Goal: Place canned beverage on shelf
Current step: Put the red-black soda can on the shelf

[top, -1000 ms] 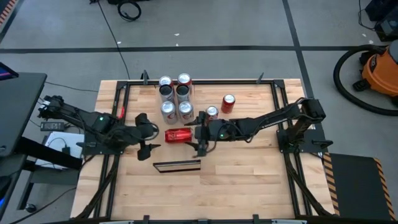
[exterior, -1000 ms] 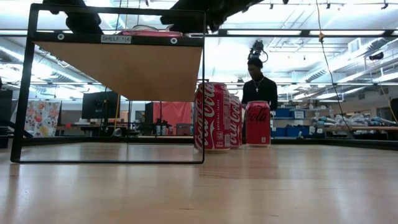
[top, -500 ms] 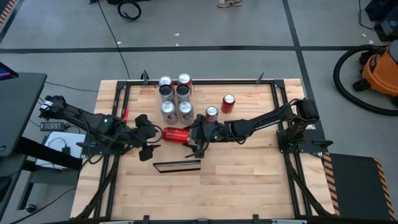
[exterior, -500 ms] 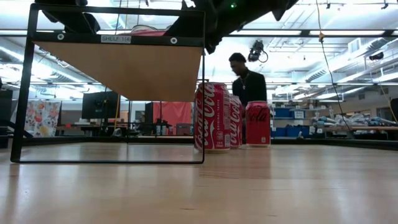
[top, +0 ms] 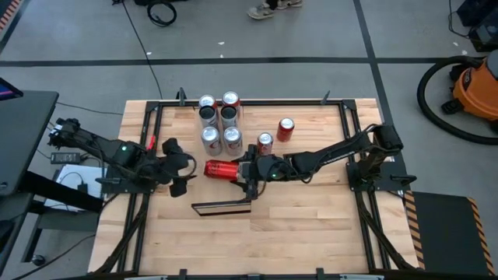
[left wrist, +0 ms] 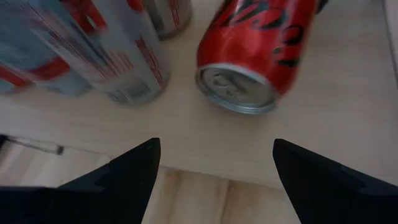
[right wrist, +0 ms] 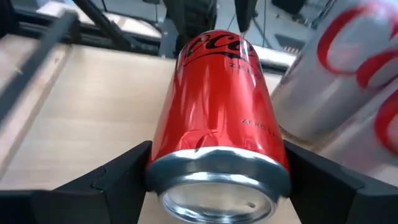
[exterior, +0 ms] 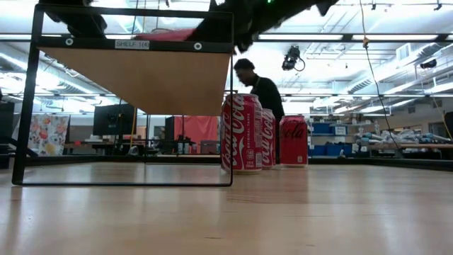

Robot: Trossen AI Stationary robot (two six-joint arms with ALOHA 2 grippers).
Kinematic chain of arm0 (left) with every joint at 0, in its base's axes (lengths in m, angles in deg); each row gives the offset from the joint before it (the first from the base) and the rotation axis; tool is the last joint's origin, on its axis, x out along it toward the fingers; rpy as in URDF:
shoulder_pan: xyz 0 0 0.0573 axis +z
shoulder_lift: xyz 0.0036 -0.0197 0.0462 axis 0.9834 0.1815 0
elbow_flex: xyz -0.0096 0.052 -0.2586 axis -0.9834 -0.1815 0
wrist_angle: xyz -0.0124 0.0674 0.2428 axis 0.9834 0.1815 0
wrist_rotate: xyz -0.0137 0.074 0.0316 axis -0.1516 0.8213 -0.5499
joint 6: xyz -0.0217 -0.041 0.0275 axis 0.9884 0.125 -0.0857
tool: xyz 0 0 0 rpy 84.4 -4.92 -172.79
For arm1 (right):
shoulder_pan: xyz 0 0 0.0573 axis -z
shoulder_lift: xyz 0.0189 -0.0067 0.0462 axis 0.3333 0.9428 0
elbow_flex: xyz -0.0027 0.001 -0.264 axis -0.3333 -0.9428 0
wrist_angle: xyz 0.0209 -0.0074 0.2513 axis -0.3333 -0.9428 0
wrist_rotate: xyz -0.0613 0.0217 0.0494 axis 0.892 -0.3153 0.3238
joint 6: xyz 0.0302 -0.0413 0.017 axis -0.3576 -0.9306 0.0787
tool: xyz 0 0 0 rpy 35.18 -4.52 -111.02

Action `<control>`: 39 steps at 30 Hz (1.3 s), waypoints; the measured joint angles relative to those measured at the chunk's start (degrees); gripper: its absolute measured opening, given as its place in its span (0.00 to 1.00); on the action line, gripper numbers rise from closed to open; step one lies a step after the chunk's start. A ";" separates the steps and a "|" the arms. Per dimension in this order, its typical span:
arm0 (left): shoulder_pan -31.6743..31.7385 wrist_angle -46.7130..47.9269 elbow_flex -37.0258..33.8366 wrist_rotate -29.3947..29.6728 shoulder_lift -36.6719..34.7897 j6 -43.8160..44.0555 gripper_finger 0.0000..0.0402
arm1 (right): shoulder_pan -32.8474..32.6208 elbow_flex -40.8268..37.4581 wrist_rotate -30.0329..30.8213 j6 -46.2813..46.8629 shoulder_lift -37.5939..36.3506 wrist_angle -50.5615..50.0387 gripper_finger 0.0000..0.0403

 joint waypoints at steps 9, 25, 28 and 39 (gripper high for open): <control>-5.24 -16.72 -8.20 6.31 -4.03 -3.50 0.80 | -2.40 0.08 3.58 -3.31 -2.88 5.13 0.80; -2.96 -68.94 -8.98 6.78 -3.81 -35.89 0.80 | -10.65 0.22 12.86 -29.60 -7.98 32.71 0.80; -0.97 -72.12 -8.98 1.55 -3.67 -34.65 0.80 | -10.05 0.22 10.36 -30.96 -7.95 35.57 0.81; 4.66 -93.52 -9.04 -10.55 5.56 -39.40 0.96 | -8.40 0.22 7.02 -35.58 -7.95 42.89 0.81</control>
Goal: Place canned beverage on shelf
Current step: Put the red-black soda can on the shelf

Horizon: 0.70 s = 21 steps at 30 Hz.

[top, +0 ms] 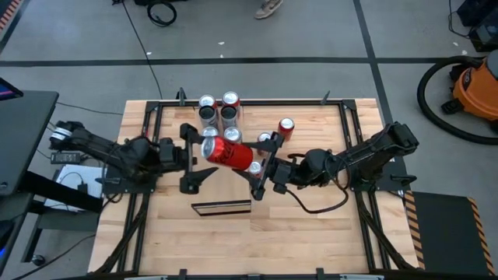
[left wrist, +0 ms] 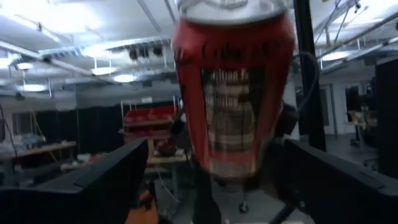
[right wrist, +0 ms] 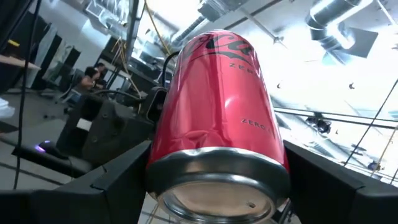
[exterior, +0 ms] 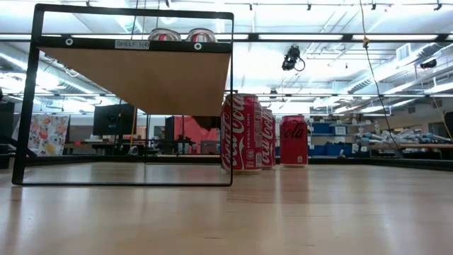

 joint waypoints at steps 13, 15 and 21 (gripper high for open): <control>1.85 -2.92 10.09 -2.72 9.86 -1.28 0.99 | 0.99 0.00 -1.41 0.25 0.02 -0.12 0.81; 2.37 -2.96 10.69 -3.60 10.06 -1.31 0.99 | 0.99 0.00 -1.44 0.27 0.02 -0.38 0.81; 3.48 -3.17 10.94 -5.32 10.07 -1.17 0.93 | 0.99 0.00 -1.41 0.27 0.02 -0.56 0.81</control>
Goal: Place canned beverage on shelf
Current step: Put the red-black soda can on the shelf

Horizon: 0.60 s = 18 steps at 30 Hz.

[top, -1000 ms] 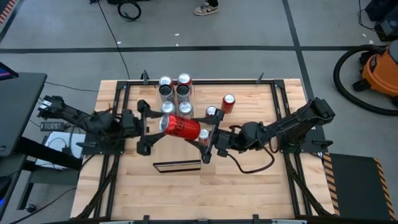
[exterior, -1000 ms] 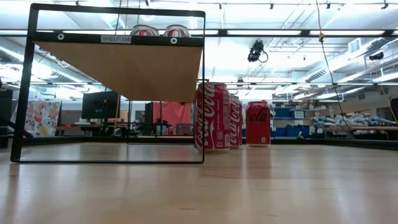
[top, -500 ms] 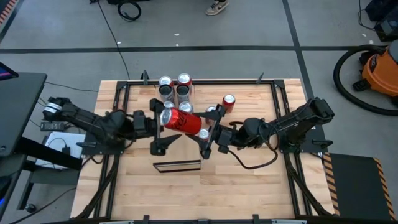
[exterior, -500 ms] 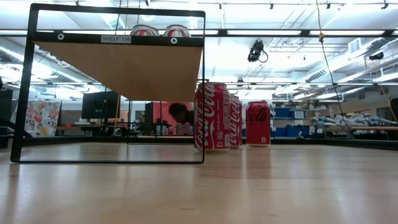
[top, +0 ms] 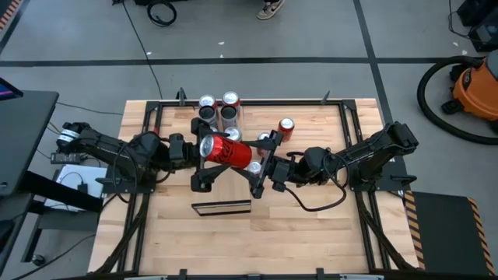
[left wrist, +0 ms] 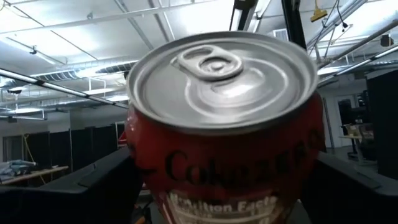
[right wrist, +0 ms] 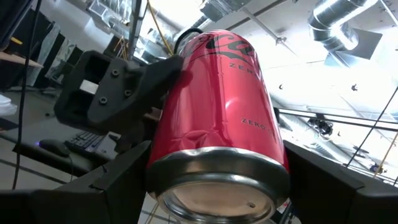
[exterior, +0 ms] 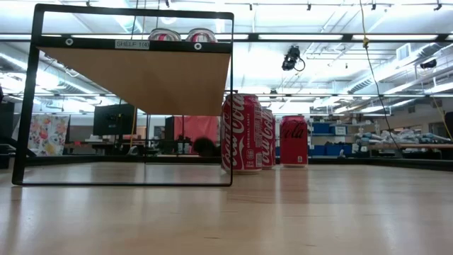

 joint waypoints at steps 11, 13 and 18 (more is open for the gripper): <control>1.57 0.75 0.00 -0.65 -0.13 -1.39 0.77 | 0.83 0.02 0.70 -0.11 -0.06 -1.78 0.84; 2.42 1.75 0.00 -0.41 -0.22 -1.39 0.78 | 1.20 0.05 1.18 0.05 -0.15 -2.92 0.86; 3.55 4.69 -0.15 0.27 0.08 -1.22 0.79 | 1.88 0.13 3.87 -0.04 -0.07 -6.75 0.95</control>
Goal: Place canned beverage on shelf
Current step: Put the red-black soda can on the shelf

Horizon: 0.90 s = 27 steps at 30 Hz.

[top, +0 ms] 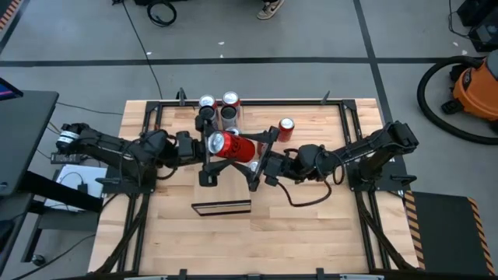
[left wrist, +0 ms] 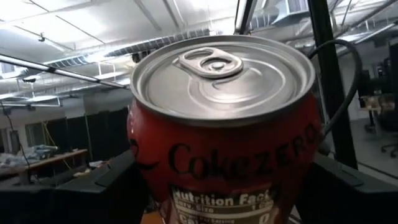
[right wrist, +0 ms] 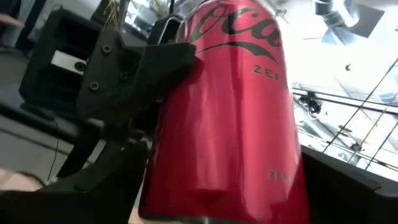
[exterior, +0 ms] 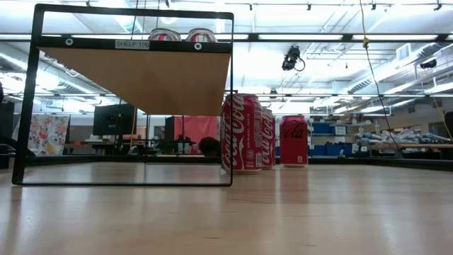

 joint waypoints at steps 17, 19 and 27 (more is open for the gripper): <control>-0.17 37.16 0.11 5.38 -13.94 6.24 0.79 | 0.48 -0.13 11.80 23.67 0.09 -34.50 0.98; -0.15 44.08 0.11 5.40 -14.45 9.28 0.79 | 0.41 -0.13 11.76 27.45 0.09 -39.16 0.98; -2.98 51.56 -7.50 8.18 -15.22 18.50 0.79 | -1.53 -0.13 11.60 37.54 0.09 -47.69 0.95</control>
